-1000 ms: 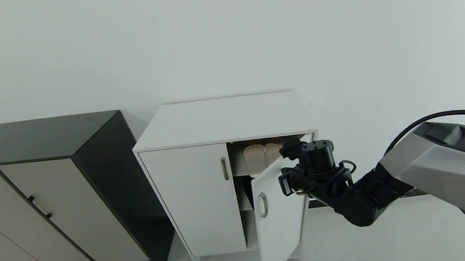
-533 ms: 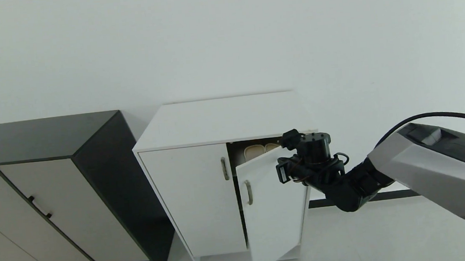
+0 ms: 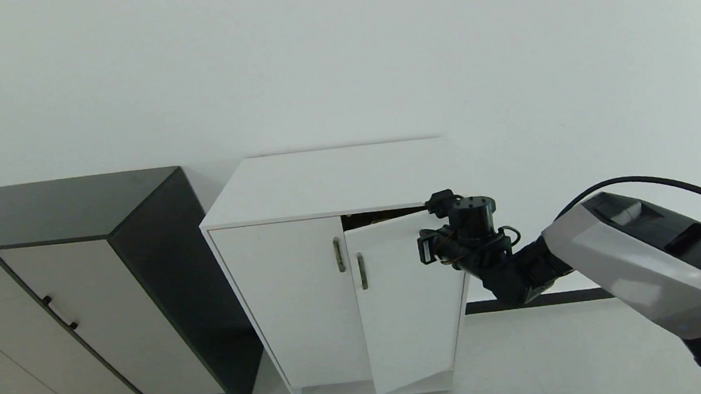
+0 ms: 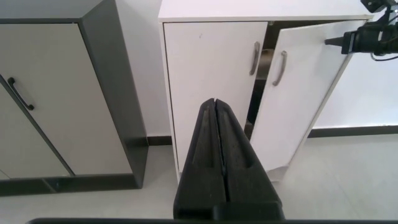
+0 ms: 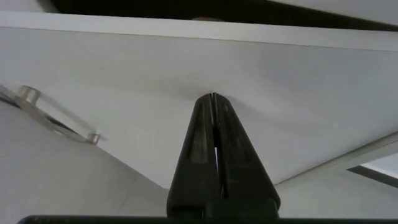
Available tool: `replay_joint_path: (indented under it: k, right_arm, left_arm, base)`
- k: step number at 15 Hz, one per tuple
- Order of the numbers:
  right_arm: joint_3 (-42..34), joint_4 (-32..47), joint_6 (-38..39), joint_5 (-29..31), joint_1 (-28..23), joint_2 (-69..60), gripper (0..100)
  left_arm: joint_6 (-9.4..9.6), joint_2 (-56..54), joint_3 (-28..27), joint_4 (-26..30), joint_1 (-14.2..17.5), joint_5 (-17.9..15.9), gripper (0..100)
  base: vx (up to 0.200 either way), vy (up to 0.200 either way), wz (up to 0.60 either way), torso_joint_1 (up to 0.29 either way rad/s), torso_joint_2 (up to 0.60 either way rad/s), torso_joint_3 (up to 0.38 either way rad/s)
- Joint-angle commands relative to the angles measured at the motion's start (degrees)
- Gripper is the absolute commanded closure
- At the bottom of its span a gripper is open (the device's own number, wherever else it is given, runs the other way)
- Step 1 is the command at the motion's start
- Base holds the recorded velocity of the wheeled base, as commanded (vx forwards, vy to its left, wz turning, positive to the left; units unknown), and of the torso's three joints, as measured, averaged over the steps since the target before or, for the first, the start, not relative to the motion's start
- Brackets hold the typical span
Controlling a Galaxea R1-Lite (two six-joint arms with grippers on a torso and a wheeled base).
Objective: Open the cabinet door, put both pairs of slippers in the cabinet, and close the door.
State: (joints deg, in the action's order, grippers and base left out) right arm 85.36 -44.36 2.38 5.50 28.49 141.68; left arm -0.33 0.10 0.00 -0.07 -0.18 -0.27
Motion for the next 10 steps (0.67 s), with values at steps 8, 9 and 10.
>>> replay_joint_path:
  k: [8,9,10]
  right_arm:
    - [3.2,0.1,0.2,0.0,-1.7,3.0,100]
    - [3.2,0.1,0.2,0.0,-1.7,3.0,100]
    - [3.2,0.1,0.2,0.0,-1.7,3.0,100]
  left_arm:
    - [-0.02,0.0,0.0,0.0,0.0,0.0,100]
    - [-0.02,0.0,0.0,0.0,0.0,0.0,100]
    - [-0.02,0.0,0.0,0.0,0.0,0.0,100]
  base:
    - [0.000,0.000,0.00,0.000,0.00,0.000]
    - [0.000,0.000,0.00,0.000,0.00,0.000]
    - [0.000,0.000,0.00,0.000,0.00,0.000]
